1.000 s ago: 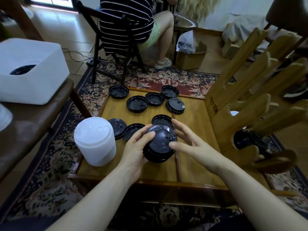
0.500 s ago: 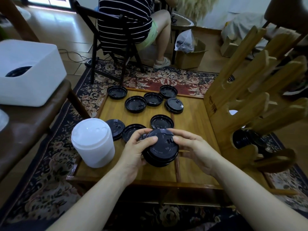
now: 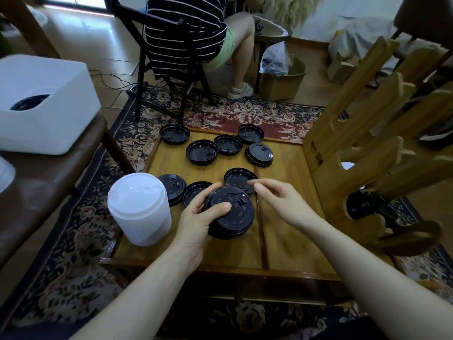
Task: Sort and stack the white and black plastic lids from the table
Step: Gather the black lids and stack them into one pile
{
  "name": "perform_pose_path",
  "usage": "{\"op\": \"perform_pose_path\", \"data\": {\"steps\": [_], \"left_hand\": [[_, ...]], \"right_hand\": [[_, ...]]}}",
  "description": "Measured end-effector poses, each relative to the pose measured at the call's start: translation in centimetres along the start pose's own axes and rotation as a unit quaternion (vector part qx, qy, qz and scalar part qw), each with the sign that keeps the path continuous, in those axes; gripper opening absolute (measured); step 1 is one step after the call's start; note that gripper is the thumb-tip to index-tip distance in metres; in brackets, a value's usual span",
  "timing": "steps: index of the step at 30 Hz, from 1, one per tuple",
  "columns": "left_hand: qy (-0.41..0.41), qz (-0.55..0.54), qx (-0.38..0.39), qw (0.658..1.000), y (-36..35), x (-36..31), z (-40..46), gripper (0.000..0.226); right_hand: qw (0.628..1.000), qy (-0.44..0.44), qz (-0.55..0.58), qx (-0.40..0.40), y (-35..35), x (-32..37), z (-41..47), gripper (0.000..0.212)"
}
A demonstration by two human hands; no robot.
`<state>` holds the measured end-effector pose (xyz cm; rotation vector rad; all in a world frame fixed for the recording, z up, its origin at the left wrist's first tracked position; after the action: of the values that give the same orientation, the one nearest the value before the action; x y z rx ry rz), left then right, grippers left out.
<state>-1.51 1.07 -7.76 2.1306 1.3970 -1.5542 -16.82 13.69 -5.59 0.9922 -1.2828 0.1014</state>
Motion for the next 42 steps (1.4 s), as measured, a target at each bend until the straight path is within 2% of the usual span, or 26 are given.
{"op": "perform_pose_path", "data": {"steps": [2, 6, 8, 11, 13, 15, 18, 20, 22, 25, 29, 31, 34, 38, 42], "left_hand": [[0.011, -0.026, -0.020, 0.999, 0.2, -0.2, 0.2, 0.057], [0.014, -0.032, -0.040, 0.999, 0.3, -0.2, 0.4, 0.050], [0.015, -0.034, -0.038, 0.999, 0.3, -0.3, 0.5, 0.049], [0.018, -0.033, -0.029, 0.999, 0.2, -0.4, 0.3, 0.055], [0.020, -0.035, -0.027, 0.999, 0.2, -0.5, 0.2, 0.062], [0.020, -0.038, -0.025, 0.999, 0.1, -0.6, 0.1, 0.063], [0.021, -0.035, -0.024, 0.999, -0.2, -0.8, -0.2, 0.057], [0.025, -0.024, -0.027, 0.999, -0.3, -0.7, -0.4, 0.047], [0.035, -0.023, -0.035, 0.998, -0.4, -0.5, -0.4, 0.035], [0.044, -0.023, -0.047, 0.998, -0.4, -0.4, -0.4, 0.029], [0.042, -0.015, -0.042, 0.998, -0.4, -0.3, -0.3, 0.028], [0.039, -0.014, -0.037, 0.998, -0.4, -0.2, -0.4, 0.028], [0.032, -0.013, -0.021, 0.999, -0.4, -0.4, -0.5, 0.030], [0.033, -0.002, -0.009, 0.999, -0.5, -0.3, -0.5, 0.038], [0.040, 0.005, 0.002, 0.999, -0.6, -0.1, -0.6, 0.042]], "right_hand": [[0.983, 0.062, -0.168, -0.046, -0.3, -0.9, 1.8, 0.033], [0.917, 0.120, -0.382, -0.005, -2.3, -2.6, 3.5, 0.042], [0.891, 0.120, -0.437, -0.005, -3.0, -3.1, 3.8, 0.039], [0.881, 0.139, -0.451, -0.041, -3.0, -3.6, 3.4, 0.028], [0.892, 0.146, -0.424, -0.058, -2.5, -3.7, 2.7, 0.019], [0.919, 0.126, -0.365, -0.078, -1.8, -3.4, 2.0, 0.010], [0.976, 0.022, -0.191, -0.104, -0.3, -2.0, 0.8, 0.006], [0.991, -0.047, -0.051, -0.113, 0.9, -0.9, -0.1, 0.005], [0.985, -0.093, 0.073, -0.126, 2.0, 0.3, -1.1, 0.004], [0.947, -0.142, 0.256, -0.131, 3.3, 1.3, -2.2, 0.009], [0.871, -0.177, 0.456, -0.048, 3.7, 1.8, -3.2, 0.034], [0.858, -0.183, 0.479, 0.005, 3.3, 1.9, -3.4, 0.041], [0.868, -0.207, 0.449, 0.044, 2.3, 1.9, -3.6, 0.044], [0.890, -0.225, 0.395, 0.023, 1.4, 1.5, -3.3, 0.040], [0.922, -0.198, 0.332, 0.020, 0.9, 1.6, -3.2, 0.041]]}}
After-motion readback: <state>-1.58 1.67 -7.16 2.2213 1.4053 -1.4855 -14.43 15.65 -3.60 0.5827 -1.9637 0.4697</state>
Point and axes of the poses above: each hand's wrist, its own z-axis towards the middle knuckle, its own y-axis out of the back of the hand, x = y × z, the point moved 1 cm from there along z, towards the middle knuckle, and after that the axes turned 8 degrees about -x, right-handed, at the moved point
